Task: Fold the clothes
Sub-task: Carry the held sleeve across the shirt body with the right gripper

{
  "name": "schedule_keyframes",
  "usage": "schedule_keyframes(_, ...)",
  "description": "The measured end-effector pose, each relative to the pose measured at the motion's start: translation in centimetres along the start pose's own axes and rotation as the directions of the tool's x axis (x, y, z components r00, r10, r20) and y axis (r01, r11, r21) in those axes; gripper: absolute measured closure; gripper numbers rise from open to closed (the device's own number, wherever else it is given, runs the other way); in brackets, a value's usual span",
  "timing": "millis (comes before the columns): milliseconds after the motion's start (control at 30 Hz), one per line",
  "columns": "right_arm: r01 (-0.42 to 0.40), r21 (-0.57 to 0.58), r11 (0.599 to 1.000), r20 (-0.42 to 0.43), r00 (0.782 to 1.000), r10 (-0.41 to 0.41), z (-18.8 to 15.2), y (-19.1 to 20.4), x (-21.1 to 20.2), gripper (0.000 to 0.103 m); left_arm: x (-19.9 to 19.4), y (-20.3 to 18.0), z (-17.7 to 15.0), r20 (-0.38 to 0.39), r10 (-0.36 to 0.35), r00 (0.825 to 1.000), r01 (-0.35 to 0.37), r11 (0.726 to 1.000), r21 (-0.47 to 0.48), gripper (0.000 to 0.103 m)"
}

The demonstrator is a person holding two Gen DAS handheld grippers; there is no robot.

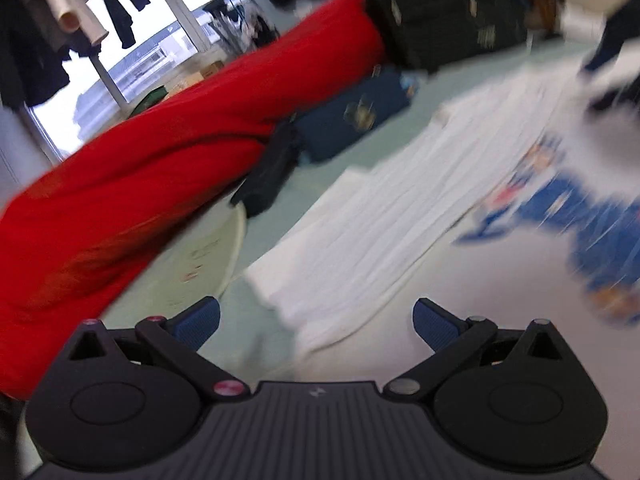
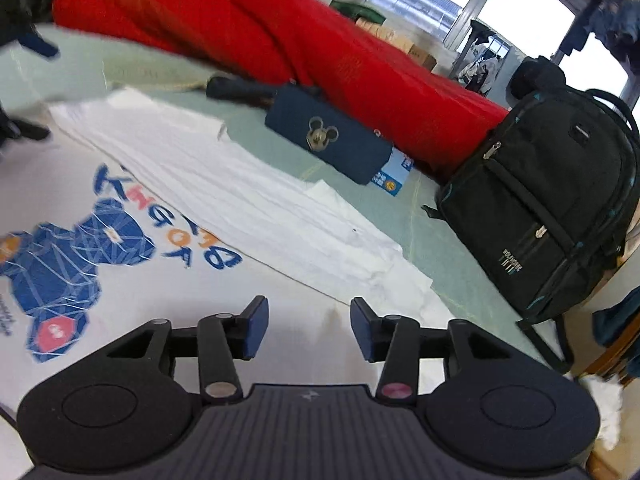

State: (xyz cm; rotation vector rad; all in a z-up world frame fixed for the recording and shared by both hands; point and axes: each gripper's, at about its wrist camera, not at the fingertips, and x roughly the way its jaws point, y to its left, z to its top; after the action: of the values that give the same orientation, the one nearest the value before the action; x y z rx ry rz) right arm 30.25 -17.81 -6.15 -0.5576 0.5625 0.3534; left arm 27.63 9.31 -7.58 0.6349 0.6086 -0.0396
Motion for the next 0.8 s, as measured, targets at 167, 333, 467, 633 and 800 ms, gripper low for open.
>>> schedule_keyframes(167,-0.038,0.057,0.998,0.065,0.997,0.035,-0.6,-1.1,-1.4,0.047,2.1,-0.1,-0.5,-0.023,0.09,0.996,-0.089,0.995,0.049,0.0)
schedule_keyframes(333,-0.046,0.086,0.995,0.111,0.993,0.037,-0.4,-1.8,-2.4,0.045,3.6,0.2,0.2,-0.048,0.166,0.985,-0.163,0.985,0.056,0.0)
schedule_keyframes(467,-0.044,0.101,0.994,0.115,0.993,0.032,-0.6,-2.2,-2.9,0.044,2.9,1.5,-1.0,-0.065,0.214,0.975,-0.215,0.977,-0.01,0.0)
schedule_keyframes(633,-0.024,0.056,0.998,0.079,0.997,0.019,-0.7,-2.6,-2.2,0.045,2.3,3.4,-2.4,-0.078,0.16,0.984,-0.169,0.977,-0.129,0.0)
schedule_keyframes(800,0.004,-0.099,0.995,0.036,0.999,-0.001,-0.1,-2.1,0.2,0.046,2.7,4.7,-2.6,-0.103,0.099,0.99,-0.121,0.965,-0.231,0.0)
